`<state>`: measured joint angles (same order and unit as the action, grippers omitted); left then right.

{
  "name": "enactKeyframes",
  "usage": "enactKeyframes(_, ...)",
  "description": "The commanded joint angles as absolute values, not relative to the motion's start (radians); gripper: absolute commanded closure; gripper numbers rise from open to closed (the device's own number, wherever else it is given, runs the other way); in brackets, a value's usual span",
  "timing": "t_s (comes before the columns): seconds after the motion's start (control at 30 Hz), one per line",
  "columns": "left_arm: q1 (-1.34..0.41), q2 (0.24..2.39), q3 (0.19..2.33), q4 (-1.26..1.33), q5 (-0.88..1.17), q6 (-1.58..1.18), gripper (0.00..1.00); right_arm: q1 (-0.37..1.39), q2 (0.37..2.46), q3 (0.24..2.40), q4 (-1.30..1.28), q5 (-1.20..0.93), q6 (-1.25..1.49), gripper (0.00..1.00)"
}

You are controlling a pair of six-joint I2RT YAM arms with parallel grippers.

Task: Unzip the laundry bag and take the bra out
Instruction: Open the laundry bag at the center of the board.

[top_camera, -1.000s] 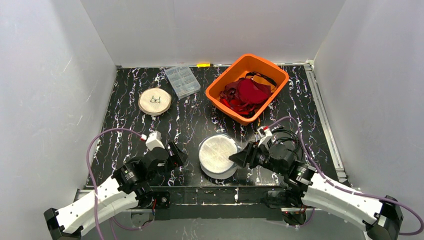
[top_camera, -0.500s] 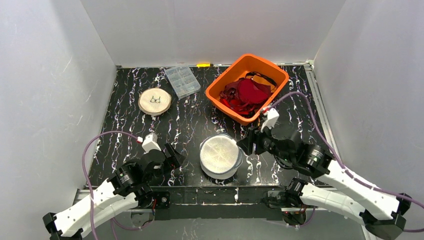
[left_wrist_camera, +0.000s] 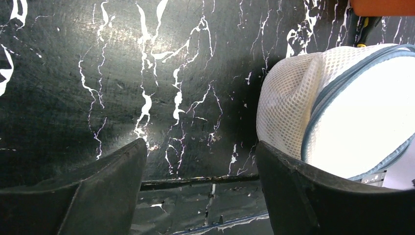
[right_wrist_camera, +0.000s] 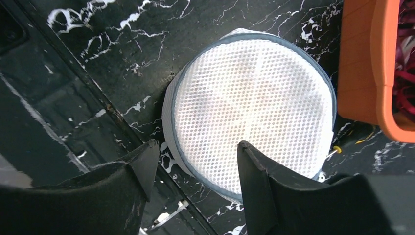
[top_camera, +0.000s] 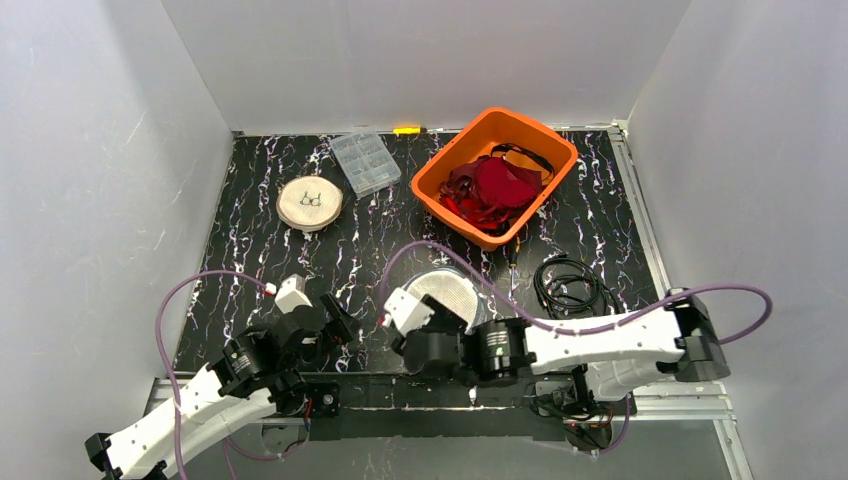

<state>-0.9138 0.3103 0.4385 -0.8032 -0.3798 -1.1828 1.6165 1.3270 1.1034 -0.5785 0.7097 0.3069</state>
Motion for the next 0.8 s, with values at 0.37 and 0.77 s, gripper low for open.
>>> enactKeyframes(0.37, -0.916, 0.312, 0.436, -0.85, -0.399, -1.204, 0.2, 1.701, 1.587, 1.18, -0.586, 0.85, 0.257, 0.37)
enactKeyframes(0.77, -0.916, 0.314, 0.426, -0.843, -0.398, -1.208, 0.2, 1.711, 1.652, 1.18, -0.634, 0.986, 0.308, 0.63)
